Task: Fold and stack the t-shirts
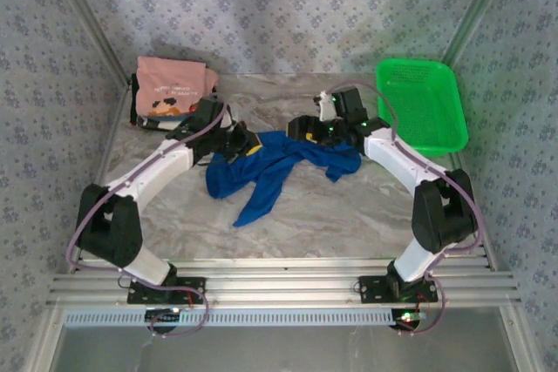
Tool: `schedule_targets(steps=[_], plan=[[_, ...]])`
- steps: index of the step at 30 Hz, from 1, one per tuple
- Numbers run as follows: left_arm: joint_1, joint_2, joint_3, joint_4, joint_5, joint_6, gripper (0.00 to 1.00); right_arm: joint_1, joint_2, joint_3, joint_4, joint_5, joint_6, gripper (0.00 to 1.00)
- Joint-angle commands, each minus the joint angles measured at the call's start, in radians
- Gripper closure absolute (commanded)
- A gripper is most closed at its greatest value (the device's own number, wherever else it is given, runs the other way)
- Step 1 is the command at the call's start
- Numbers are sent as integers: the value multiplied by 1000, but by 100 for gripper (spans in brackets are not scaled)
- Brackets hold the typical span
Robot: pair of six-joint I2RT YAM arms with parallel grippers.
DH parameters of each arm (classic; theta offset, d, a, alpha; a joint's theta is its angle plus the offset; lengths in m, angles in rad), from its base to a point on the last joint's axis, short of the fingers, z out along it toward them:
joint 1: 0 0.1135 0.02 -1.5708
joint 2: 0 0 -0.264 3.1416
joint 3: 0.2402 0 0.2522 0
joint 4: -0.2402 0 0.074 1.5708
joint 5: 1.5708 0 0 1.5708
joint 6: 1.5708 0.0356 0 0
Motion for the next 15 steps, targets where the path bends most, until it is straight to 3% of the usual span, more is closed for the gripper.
schedule_targets(steps=[1, 11, 15], plan=[[-38, 41, 45, 142, 4, -102, 100, -39, -76, -34, -45, -15, 51, 13], [-218, 295, 432, 207, -34, -221, 100, -263, -252, -195, -107, 50, 97, 11], [-268, 306, 379, 164, -70, -205, 100, -306, -286, -239, -124, 103, 103, 11]])
